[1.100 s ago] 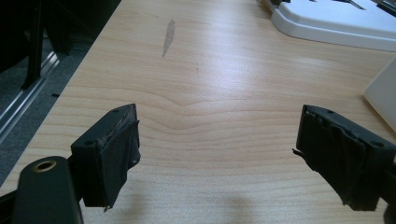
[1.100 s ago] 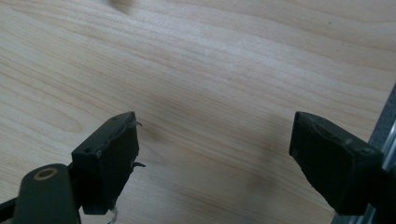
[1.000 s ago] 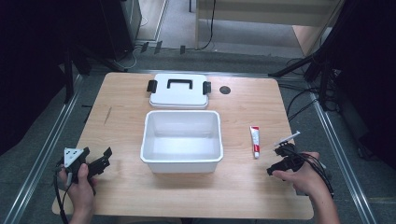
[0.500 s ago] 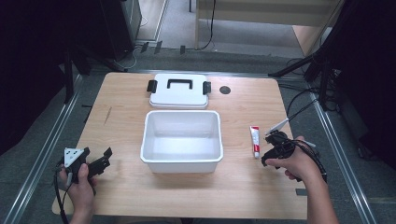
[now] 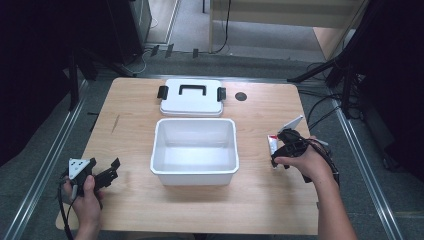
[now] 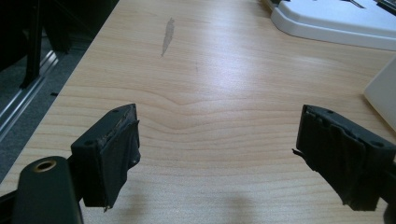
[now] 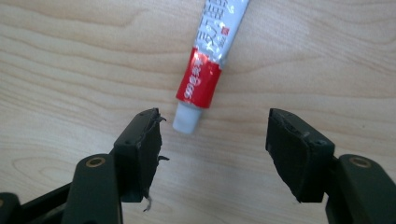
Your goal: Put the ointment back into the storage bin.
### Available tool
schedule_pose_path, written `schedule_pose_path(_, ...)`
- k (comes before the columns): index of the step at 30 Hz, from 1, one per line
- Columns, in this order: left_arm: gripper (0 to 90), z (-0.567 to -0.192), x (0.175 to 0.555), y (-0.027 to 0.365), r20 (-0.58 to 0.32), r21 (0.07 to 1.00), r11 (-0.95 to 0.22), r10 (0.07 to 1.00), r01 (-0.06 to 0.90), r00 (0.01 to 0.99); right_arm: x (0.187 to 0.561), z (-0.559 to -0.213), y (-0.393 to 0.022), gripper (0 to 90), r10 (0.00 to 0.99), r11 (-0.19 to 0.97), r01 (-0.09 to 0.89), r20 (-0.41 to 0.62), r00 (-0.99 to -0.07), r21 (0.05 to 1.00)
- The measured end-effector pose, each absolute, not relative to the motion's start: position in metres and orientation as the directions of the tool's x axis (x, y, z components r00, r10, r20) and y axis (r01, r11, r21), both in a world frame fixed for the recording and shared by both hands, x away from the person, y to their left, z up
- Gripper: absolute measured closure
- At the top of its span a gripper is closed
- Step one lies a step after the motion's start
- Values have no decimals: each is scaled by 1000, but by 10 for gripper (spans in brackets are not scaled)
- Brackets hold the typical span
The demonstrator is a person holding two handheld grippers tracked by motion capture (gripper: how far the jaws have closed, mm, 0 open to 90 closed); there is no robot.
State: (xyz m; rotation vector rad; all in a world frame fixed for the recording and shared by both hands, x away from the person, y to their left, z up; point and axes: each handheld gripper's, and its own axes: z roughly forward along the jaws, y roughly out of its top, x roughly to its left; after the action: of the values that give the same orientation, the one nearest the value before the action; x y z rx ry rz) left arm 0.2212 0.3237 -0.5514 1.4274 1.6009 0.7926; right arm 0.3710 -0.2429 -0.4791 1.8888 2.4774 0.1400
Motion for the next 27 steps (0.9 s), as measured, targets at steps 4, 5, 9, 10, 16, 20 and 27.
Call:
schedule_pose_path(4,140,-552,221,323,-169,875,154,986,459,-8,379,-480,-238,377,966,251,965,49,-255,83)
schedule_pose_path(5,140,-552,221,323,-168,875,154,986,459,-9,379,-480,-238,377,966,251,965,49,-255,83)
schedule_pose_path(9,141,-551,221,324,-169,873,154,986,463,-9,390,-482,-230,373,968,244,967,48,-247,70)
schedule_pose_path(10,141,-551,221,324,-171,873,155,985,463,-9,392,-483,-229,375,969,237,969,49,-240,70)
schedule_pose_path(16,141,-551,221,324,-171,873,155,985,463,-9,402,-487,-225,413,977,204,977,52,-207,56)
schedule_pose_path(20,141,-551,221,324,-172,872,156,985,464,-9,406,-492,-223,470,982,186,982,39,-187,41)
schedule_pose_path(27,141,-551,222,324,-172,870,155,985,468,-7,414,-494,-223,534,990,132,990,48,-134,49)
